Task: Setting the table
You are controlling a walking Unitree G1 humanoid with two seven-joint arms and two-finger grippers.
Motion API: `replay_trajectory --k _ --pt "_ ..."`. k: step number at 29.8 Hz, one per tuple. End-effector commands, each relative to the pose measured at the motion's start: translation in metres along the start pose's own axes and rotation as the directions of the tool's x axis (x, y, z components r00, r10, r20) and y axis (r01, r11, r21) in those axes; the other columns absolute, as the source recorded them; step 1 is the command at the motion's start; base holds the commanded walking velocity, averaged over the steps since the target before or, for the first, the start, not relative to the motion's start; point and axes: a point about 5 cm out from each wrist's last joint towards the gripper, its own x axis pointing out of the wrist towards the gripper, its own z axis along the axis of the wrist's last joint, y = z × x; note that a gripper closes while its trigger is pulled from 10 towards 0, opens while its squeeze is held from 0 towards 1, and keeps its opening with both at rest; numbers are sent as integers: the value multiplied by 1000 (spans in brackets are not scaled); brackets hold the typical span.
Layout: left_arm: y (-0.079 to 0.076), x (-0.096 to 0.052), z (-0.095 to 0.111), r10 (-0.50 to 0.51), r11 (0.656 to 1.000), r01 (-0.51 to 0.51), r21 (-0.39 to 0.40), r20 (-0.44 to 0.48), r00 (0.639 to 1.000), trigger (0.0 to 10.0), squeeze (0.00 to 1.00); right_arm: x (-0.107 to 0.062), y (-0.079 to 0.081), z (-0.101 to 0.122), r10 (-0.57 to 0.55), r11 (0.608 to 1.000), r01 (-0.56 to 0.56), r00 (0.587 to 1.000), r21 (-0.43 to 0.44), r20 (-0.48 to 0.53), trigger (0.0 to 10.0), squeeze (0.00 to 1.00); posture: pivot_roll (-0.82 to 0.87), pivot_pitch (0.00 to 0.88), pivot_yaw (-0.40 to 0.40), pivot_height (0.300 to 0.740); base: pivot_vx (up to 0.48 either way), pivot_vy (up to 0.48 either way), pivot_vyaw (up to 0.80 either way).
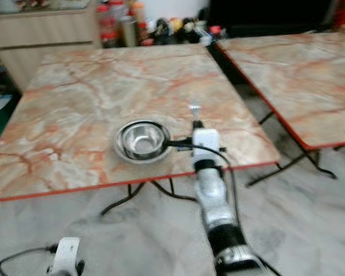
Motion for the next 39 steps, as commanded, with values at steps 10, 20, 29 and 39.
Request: replay_trajectory --k 10,20,29,39 --pt "-5 0 -1 -9 1000 9 2 -6 1000 10000 0 -1 -16 -2 -42 999 42 999 -3 -4 10000 0 4 60 17 740 375 0 0" --pt "-6 0 -1 -8 1000 8 -6 -4 1000 10000 0 -11 -16 -11 -21 999 20 998 -32 -54 10000 0 2 62 12 740 0 0 0" --pt "-6 -1 -4 -10 1000 10 -10 -12 1000 10000 0 -23 -24 -12 -40 999 37 995 -36 -90 10000 0 -6 71 7 740 0 0 0" --pt "-10 -1 -3 -29 1000 29 -3 -18 999 10000 0 -20 -49 -21 -92 996 91 965 -17 -245 10000 0 -18 67 16 740 0 0 0"
